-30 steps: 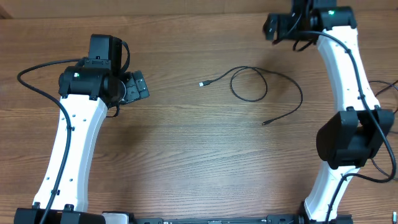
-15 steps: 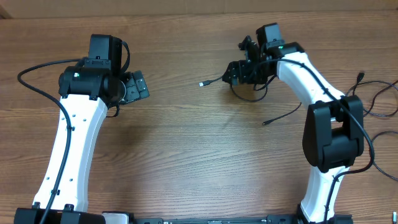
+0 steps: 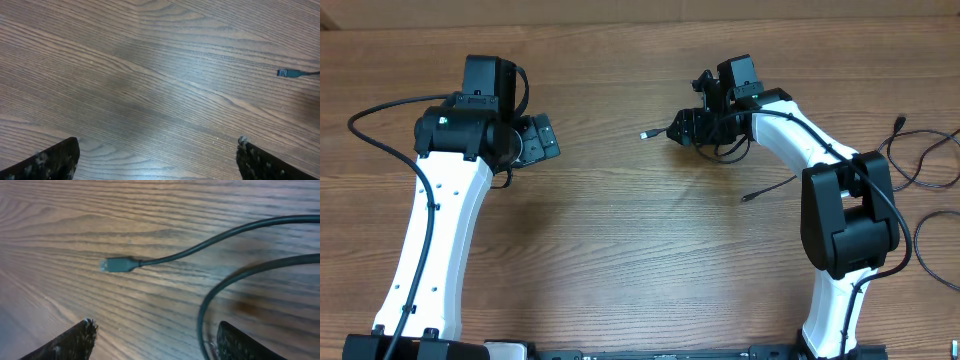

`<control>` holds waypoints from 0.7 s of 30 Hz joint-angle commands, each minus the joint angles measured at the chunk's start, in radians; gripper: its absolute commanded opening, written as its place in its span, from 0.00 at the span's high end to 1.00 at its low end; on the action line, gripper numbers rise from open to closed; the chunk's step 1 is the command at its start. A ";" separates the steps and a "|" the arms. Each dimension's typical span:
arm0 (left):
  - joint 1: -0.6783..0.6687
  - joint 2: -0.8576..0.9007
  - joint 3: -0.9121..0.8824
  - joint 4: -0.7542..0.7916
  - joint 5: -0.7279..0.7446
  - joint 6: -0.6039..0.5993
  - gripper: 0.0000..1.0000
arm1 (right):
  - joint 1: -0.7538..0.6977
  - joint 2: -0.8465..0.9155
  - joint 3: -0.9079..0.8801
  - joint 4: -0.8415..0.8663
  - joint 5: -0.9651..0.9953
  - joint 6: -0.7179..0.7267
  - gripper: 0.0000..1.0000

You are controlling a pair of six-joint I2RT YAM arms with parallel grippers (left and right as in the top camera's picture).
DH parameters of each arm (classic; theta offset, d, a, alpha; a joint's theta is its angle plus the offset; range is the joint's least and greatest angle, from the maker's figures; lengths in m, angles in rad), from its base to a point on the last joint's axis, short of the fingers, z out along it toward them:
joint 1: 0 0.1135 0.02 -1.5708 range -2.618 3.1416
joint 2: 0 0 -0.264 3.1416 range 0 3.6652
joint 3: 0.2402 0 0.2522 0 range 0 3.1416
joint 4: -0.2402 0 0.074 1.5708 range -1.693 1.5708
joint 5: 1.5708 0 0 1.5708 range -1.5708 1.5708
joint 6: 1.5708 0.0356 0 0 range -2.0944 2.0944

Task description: Untangle cables

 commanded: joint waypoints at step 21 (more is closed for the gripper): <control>0.003 0.000 0.010 0.004 0.004 0.023 0.00 | 0.013 0.130 -0.006 0.142 -0.045 0.135 0.42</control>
